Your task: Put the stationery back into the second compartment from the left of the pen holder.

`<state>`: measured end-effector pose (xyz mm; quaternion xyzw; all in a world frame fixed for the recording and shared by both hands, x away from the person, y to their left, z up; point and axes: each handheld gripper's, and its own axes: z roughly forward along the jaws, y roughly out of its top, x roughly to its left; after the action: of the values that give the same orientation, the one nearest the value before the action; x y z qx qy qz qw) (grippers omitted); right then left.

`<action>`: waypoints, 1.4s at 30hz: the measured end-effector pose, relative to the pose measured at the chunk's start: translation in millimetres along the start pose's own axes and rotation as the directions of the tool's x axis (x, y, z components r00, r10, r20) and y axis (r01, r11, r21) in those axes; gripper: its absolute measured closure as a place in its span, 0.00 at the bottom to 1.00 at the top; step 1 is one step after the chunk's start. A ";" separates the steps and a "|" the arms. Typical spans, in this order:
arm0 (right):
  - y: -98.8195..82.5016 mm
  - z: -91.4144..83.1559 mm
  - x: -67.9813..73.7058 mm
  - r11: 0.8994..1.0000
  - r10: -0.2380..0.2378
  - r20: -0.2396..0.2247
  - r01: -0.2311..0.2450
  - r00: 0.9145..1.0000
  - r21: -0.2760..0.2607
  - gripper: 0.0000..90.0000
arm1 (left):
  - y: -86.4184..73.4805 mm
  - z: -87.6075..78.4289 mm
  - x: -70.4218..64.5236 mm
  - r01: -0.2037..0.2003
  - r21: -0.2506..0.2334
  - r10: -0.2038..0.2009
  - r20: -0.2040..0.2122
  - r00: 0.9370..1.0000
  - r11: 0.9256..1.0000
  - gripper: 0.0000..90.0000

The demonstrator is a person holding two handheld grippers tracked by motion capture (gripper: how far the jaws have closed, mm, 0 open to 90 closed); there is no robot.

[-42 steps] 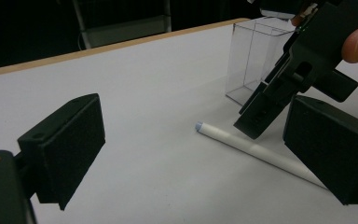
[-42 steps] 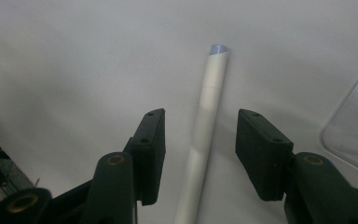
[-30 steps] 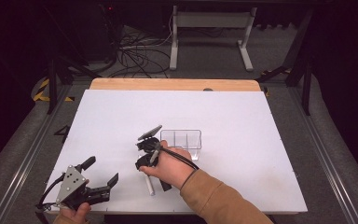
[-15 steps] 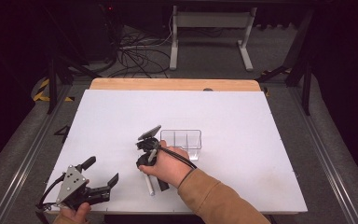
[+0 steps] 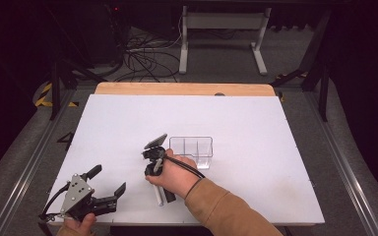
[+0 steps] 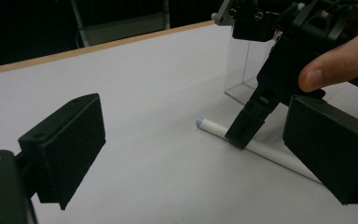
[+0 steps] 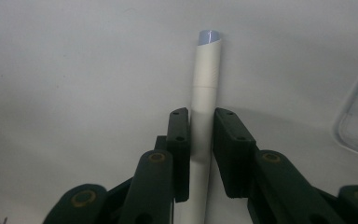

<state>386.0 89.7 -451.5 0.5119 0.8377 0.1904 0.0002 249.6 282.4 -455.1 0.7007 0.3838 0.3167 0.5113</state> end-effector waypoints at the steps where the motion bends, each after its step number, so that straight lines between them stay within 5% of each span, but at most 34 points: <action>1: -0.3 0.2 0.3 1.000 -0.002 0.003 0.002 1.000 -0.003 0.86 | 0.0 0.2 0.0 -0.001 0.001 0.001 0.002 1.000 1.000 0.07; 11: -3.5 0.3 5.9 1.000 -0.006 0.046 0.007 0.999 -0.023 0.88 | 0.1 0.2 -0.4 -0.003 0.001 0.003 0.001 1.000 1.000 0.07; 21: -6.1 -13.1 4.7 0.996 -0.024 0.014 0.025 1.000 -0.080 0.88 | 0.2 -0.2 0.1 -0.004 0.001 0.004 0.002 1.000 1.000 0.07; 35: -10.9 -44.6 -9.4 0.982 -0.054 -0.018 0.050 0.998 -0.184 0.88 | 0.2 1.1 -0.4 -0.003 0.004 0.003 0.002 1.000 1.000 0.07; 42: -14.6 -63.0 -15.0 0.960 -0.105 -0.030 0.094 0.994 -0.265 0.88 | 0.2 1.6 -0.6 0.001 0.006 -0.001 0.002 1.000 1.000 0.07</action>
<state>368.3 50.8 -400.6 0.4602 0.8294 0.3110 0.0595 250.6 281.1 -455.4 0.7026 0.3844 0.3145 0.5096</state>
